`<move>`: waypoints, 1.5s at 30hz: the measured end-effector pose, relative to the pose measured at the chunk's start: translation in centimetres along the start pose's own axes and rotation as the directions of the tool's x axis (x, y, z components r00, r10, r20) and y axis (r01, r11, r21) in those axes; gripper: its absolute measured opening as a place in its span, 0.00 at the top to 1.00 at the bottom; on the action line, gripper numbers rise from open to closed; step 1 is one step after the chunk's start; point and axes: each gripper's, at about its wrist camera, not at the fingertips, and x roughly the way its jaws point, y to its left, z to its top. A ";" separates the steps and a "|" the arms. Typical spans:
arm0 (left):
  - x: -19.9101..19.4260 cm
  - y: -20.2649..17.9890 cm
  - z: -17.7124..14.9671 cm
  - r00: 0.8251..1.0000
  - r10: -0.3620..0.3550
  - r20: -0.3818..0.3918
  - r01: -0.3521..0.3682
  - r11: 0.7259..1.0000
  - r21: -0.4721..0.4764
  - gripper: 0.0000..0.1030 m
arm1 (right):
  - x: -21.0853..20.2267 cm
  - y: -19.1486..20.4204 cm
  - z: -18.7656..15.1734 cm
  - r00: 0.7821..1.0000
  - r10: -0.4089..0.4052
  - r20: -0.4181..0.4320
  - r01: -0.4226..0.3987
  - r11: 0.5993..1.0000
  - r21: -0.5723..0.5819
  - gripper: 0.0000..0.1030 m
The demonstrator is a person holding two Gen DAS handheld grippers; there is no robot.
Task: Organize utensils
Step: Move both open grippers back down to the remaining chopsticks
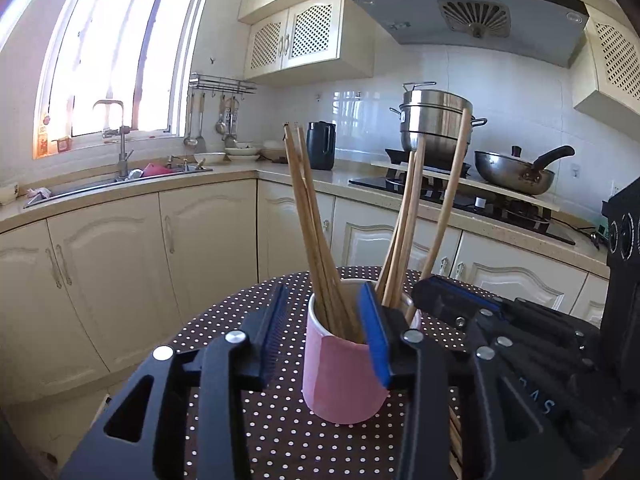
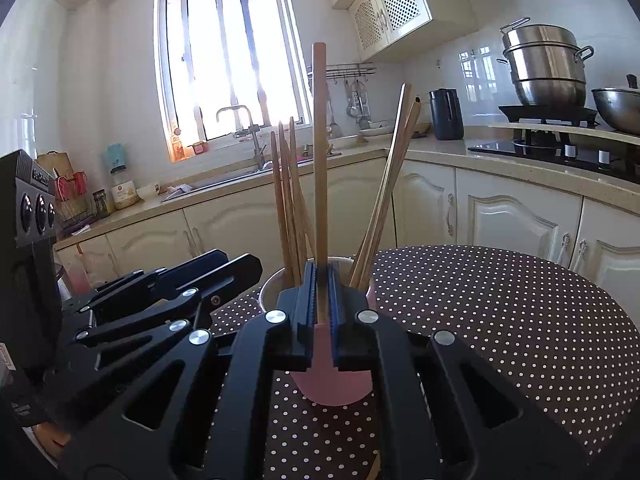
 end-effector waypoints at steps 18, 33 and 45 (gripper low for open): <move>-7.5 1.1 2.0 0.988 0.075 0.138 -0.072 0.997 -0.026 0.37 | -6.5 2.2 2.3 0.997 -0.039 0.070 0.040 0.999 -0.023 0.49; -12.7 -2.4 2.4 0.983 0.031 0.183 -0.038 0.999 0.032 0.34 | -14.1 2.0 2.3 0.988 -0.106 0.112 0.114 0.991 -0.066 0.43; -9.4 -6.9 0.2 0.999 -0.044 -0.029 0.046 0.995 0.086 0.28 | -15.0 -2.7 -0.3 0.984 -0.176 -0.003 0.176 0.984 0.034 0.40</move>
